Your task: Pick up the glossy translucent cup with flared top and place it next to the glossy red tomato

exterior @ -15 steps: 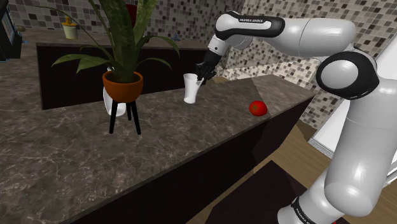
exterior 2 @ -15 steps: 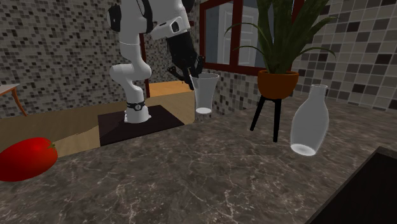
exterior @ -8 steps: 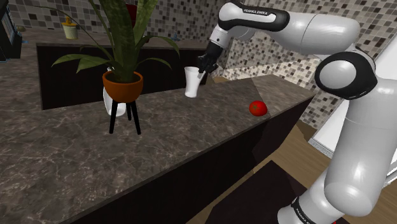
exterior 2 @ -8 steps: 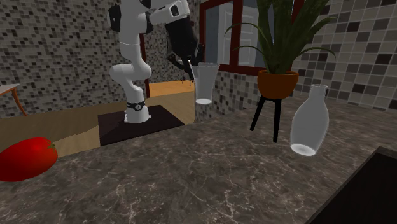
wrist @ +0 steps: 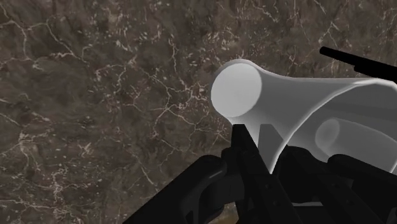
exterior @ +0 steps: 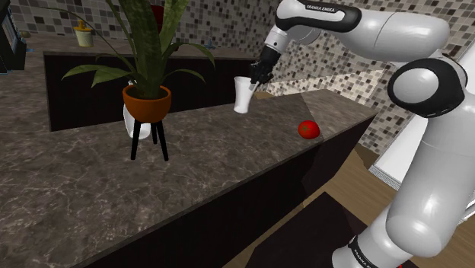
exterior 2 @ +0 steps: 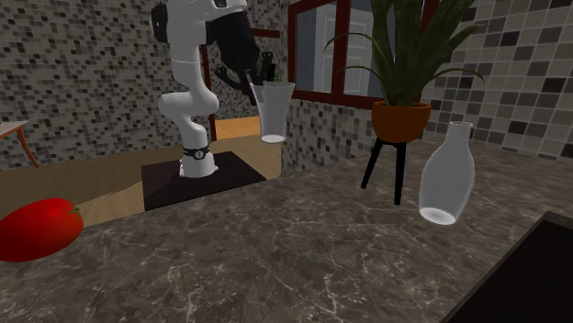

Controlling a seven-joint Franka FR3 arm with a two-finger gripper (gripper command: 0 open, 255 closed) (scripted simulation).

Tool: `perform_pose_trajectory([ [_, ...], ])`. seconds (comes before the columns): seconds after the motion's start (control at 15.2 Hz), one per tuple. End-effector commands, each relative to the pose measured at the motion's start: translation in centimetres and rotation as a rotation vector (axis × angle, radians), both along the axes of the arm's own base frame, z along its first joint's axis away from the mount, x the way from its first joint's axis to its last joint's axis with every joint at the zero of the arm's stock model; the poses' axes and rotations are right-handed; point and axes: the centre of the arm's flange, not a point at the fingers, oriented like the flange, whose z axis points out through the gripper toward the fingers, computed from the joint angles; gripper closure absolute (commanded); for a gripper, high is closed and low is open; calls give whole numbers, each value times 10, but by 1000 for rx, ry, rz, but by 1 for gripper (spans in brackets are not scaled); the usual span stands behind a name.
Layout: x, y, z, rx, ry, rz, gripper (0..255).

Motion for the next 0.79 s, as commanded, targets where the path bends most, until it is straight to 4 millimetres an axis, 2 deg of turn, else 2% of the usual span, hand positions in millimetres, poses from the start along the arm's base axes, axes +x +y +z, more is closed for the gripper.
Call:
perform_pose_trajectory([
  [0.0, -10, -25, 0, 0, -1, 1, 255],
  [0.73, -68, -158, 1, 0, -1, 1, 255],
])
